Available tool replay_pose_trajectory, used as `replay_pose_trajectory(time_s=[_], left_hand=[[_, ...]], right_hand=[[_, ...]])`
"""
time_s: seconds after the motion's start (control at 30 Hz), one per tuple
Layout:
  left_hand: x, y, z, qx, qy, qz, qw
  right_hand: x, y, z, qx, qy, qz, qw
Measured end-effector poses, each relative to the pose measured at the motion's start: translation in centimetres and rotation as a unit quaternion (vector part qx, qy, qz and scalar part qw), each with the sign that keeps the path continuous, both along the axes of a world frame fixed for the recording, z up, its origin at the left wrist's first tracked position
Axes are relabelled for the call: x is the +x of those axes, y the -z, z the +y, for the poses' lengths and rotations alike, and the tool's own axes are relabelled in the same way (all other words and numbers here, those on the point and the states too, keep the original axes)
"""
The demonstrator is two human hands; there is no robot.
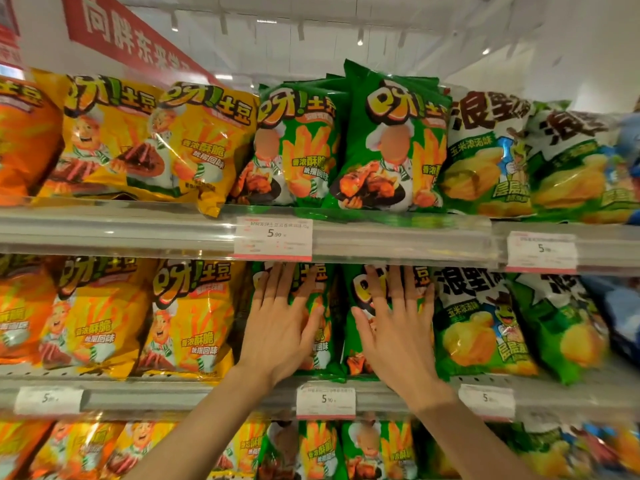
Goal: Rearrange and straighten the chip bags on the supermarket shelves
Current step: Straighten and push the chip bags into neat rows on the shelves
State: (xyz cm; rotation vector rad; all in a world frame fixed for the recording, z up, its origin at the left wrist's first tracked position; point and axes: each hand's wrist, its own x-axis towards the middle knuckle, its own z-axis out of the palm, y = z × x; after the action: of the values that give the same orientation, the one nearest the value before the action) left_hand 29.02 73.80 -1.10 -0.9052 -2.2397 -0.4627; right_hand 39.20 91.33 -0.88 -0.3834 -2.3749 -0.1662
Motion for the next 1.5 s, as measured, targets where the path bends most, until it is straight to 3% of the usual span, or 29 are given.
replay_pose_trajectory(time_s=[0.2,0.37,0.57,0.63,0.77,0.9,1.13,1.23,1.5], left_hand=[[0.9,-0.8,0.4,0.127,0.057,-0.017,0.990],[3.6,-1.3,2.0,0.226,0.149,-0.070,0.960],[8.0,-2.1,5.6,0.217,0.269,-0.130,0.929],[9.7,-2.3,7.6,0.191,0.282,-0.142,0.929],[13.0,-1.8,12.6,0.138,0.275,-0.189,0.933],[14.7,-1.3,18.7,0.149,0.221,-0.304,0.915],[13.8,-1.4,24.6,0.192,0.168,-0.435,0.863],[13.7,-1.0,25.2,0.217,0.136,-0.429,0.866],[13.4,-1.0,25.8,0.291,0.170,-0.369,0.866]], right_hand=[[2.4,-1.3,0.8,-0.127,-0.095,0.049,0.986],[6.0,-1.9,3.6,-0.200,-0.057,0.129,0.970],[9.5,-3.0,10.2,-0.281,0.062,0.071,0.955],[9.9,-3.1,12.2,-0.257,0.073,0.024,0.963],[10.2,-2.7,15.4,-0.206,0.067,-0.046,0.975],[10.3,-2.7,18.7,-0.257,0.013,-0.106,0.960],[9.2,-3.5,22.3,-0.447,-0.146,-0.125,0.873],[9.3,-3.1,22.7,-0.473,-0.196,-0.101,0.853],[10.6,-2.4,23.7,-0.475,-0.228,-0.039,0.849]])
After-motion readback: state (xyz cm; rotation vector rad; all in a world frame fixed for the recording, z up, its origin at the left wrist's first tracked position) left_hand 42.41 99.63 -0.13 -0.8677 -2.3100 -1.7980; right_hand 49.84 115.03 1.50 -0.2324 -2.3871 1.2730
